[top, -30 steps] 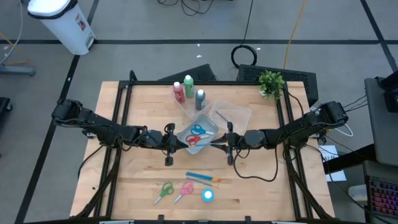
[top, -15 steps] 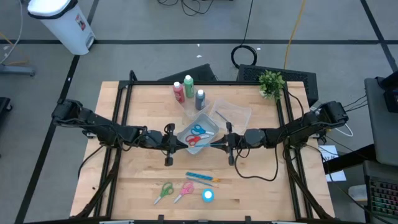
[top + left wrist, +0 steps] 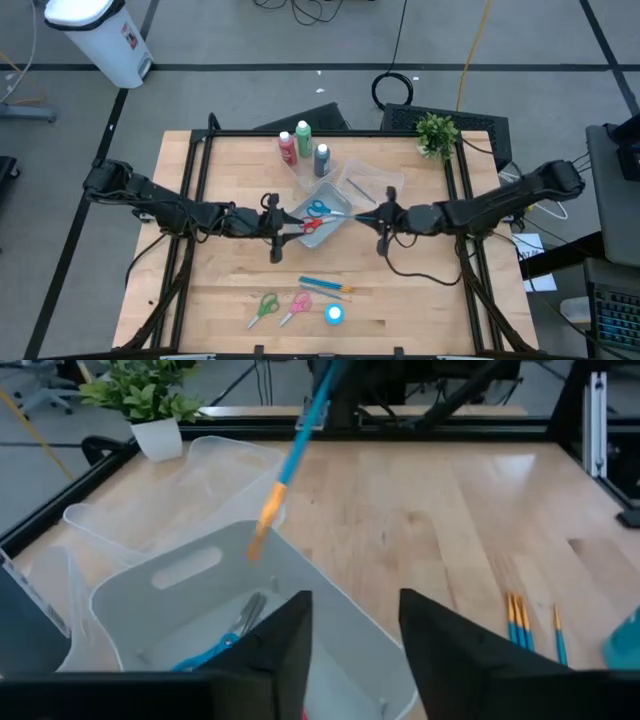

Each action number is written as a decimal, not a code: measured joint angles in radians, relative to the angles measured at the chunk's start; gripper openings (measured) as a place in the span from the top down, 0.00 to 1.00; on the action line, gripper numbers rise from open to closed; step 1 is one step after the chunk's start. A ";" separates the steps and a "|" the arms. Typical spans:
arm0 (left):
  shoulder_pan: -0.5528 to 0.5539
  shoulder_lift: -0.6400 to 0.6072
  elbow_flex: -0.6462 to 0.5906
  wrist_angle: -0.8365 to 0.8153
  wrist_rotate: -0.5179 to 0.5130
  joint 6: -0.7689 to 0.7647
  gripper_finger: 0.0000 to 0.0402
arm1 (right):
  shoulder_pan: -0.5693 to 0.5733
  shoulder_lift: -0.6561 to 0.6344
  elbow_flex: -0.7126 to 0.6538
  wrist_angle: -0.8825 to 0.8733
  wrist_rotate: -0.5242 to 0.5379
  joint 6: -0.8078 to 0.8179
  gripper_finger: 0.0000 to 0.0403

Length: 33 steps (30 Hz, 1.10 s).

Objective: Pick & Place Paint Supplies
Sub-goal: Put the blue paintbrush into the right transparent bin

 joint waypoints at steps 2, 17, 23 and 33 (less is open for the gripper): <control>0.000 0.000 0.000 -0.016 0.000 0.000 0.56 | 0.018 -0.038 0.000 -0.086 0.056 0.048 0.99; 0.000 0.000 0.000 -0.026 0.001 -0.003 0.53 | 0.076 -0.118 0.000 -0.439 0.005 0.329 0.99; 0.000 0.000 0.001 -0.027 0.001 -0.003 0.55 | 0.002 -0.083 0.000 -0.437 0.020 0.328 0.99; 0.000 0.000 0.001 -0.028 0.002 -0.001 0.55 | -0.057 -0.075 0.000 -0.435 0.031 0.326 0.99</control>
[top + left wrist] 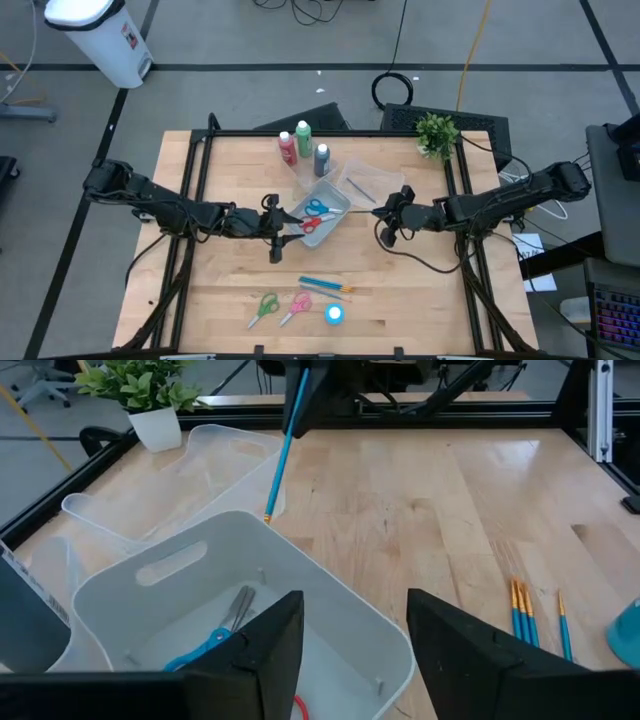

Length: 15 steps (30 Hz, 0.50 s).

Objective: Pick & Place Paint Supplies
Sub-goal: Put the blue paintbrush into the right transparent bin

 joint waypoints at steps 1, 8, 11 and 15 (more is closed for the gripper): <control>0.000 0.000 0.000 0.000 0.000 0.000 0.55 | 0.001 0.000 0.000 0.000 0.017 0.000 0.99; 0.000 0.000 0.000 0.000 0.000 0.000 0.55 | 0.001 0.000 0.001 0.026 0.074 -0.003 0.99; 0.000 0.000 0.000 0.000 0.000 0.000 0.55 | 0.001 0.000 0.001 0.036 0.074 -0.009 0.99; 0.000 0.000 0.000 -0.005 0.000 -0.001 0.55 | 0.001 0.000 0.001 0.051 0.075 -0.026 0.99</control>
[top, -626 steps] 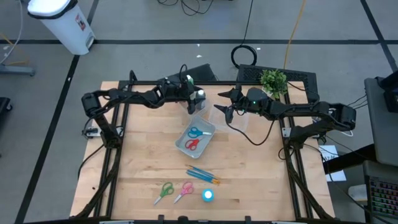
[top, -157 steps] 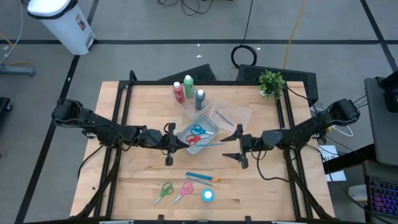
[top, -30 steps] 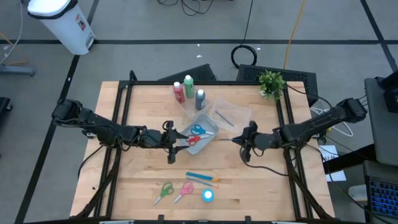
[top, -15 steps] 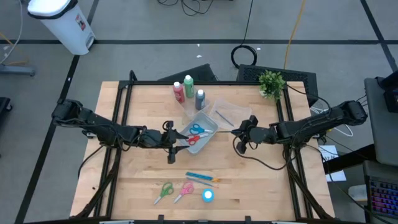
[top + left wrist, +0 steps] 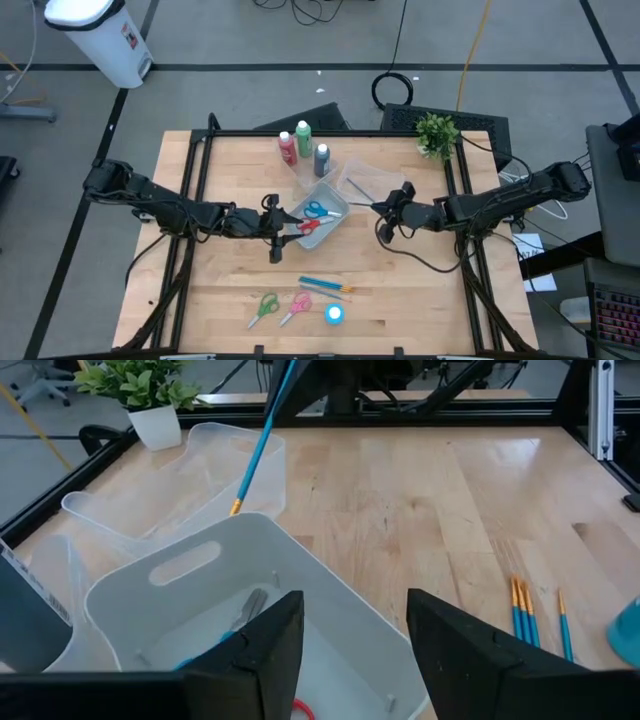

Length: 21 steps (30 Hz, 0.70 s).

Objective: Pick & Place Paint Supplies
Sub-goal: Put the blue paintbrush into the right transparent bin

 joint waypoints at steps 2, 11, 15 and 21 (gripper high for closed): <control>0.000 0.000 0.000 -0.001 0.000 0.000 0.55 | 0.000 0.000 0.000 0.038 0.005 -0.028 0.99; 0.000 0.000 0.000 -0.001 0.000 0.000 0.55 | -0.028 0.000 0.000 0.162 0.068 -0.106 0.99; 0.000 0.000 0.000 -0.001 0.000 0.000 0.55 | -0.085 0.001 0.000 0.122 0.079 -0.076 0.99; 0.000 0.000 0.000 -0.001 0.000 0.001 0.55 | -0.138 0.082 0.000 0.089 0.036 -0.027 0.99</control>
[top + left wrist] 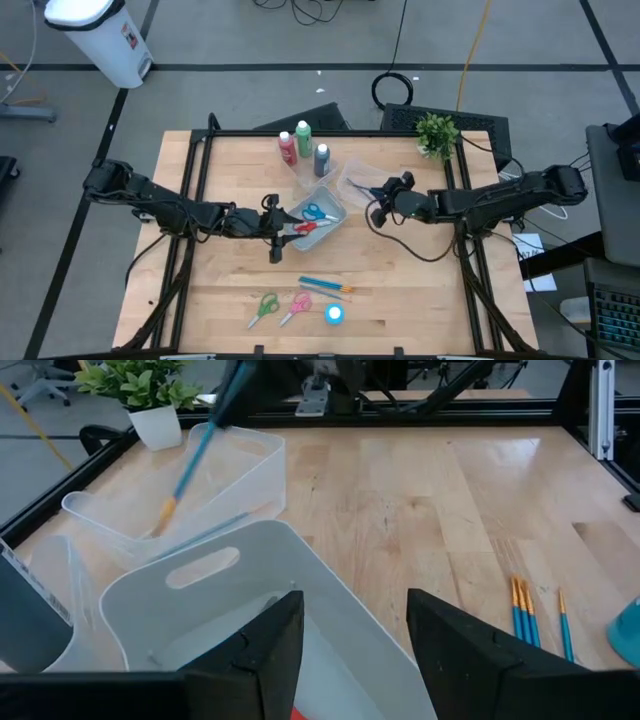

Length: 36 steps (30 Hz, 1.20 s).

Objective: Pick & Place Paint Supplies
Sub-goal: Put the blue paintbrush into the right transparent bin

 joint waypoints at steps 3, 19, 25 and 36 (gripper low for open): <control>0.000 0.000 0.000 0.001 0.000 0.005 0.55 | -0.025 0.060 0.000 0.041 -0.077 -0.003 0.99; 0.001 0.000 0.000 -0.005 0.000 0.001 0.55 | -0.058 0.169 0.000 0.261 -0.145 -0.105 0.99; 0.001 0.000 0.000 -0.006 0.000 0.001 0.55 | -0.058 0.160 0.000 0.256 -0.144 -0.113 0.99; 0.001 0.000 0.000 -0.007 0.000 -0.001 0.55 | -0.035 0.081 0.000 0.157 -0.029 -0.121 0.98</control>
